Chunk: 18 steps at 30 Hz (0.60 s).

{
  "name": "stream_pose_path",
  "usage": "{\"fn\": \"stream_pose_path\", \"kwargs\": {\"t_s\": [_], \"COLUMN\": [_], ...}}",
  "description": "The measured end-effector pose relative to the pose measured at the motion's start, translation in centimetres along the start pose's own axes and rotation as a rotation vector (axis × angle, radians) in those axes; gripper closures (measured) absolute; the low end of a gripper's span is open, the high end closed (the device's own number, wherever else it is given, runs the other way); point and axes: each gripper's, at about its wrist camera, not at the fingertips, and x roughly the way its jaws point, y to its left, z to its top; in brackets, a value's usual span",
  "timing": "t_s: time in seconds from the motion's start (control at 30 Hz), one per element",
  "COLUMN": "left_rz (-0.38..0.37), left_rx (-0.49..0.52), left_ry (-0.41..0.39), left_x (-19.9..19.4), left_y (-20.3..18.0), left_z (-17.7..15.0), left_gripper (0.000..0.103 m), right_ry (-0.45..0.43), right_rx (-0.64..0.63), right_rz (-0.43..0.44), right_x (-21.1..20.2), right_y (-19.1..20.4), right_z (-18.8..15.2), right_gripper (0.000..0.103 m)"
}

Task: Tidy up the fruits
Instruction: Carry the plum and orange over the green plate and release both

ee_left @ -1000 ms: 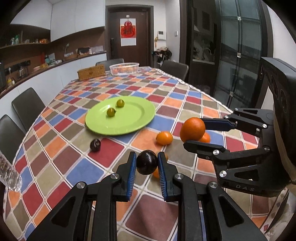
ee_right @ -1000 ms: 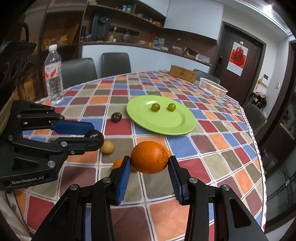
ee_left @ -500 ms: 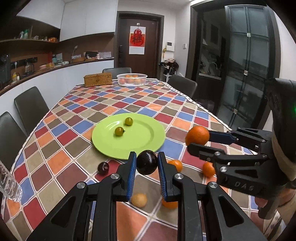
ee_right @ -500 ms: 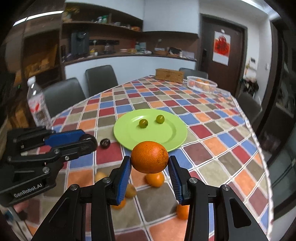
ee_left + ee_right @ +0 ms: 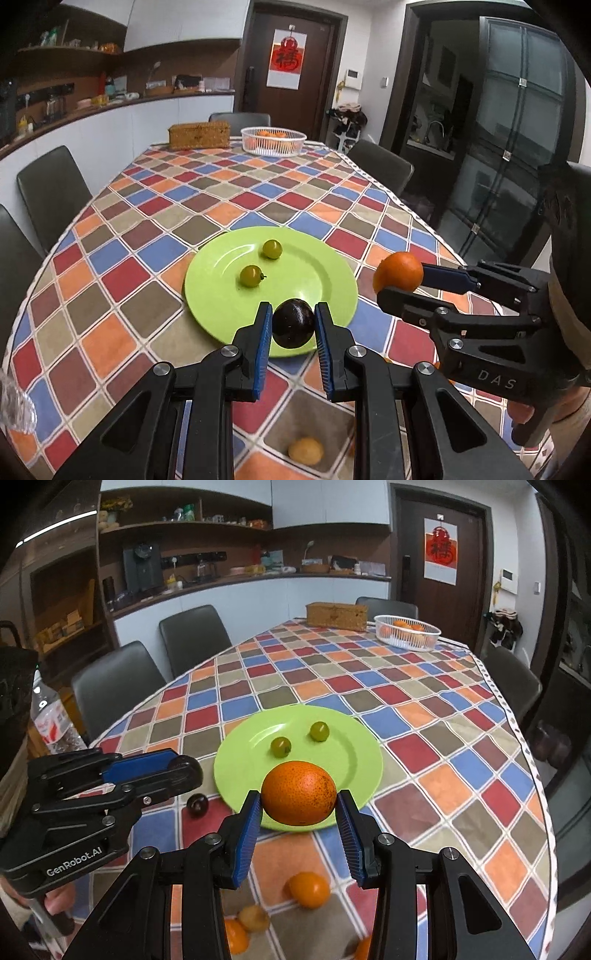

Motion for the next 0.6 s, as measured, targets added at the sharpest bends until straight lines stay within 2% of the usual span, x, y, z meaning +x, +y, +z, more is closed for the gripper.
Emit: {"fn": "stream_pose_path", "kwargs": {"t_s": [0.17, 0.4, 0.6], "left_rz": [-0.008, -0.016, -0.059], "left_rx": [-0.026, -0.067, -0.13], "left_ry": [0.061, 0.168, 0.272], "left_x": [2.4, 6.3, 9.7], "left_y": [1.2, 2.7, 4.1], "left_z": [1.5, 2.6, 2.6], "left_gripper": [0.08, 0.08, 0.08], "right_ry": [0.059, 0.193, 0.291], "right_rx": [-0.014, 0.08, 0.125], "right_rz": [0.013, 0.059, 0.074], "right_x": [2.4, 7.1, 10.7], "right_y": [-0.4, -2.5, -3.6], "right_z": [1.8, 2.9, 2.9], "right_gripper": [0.061, 0.061, 0.061]}}
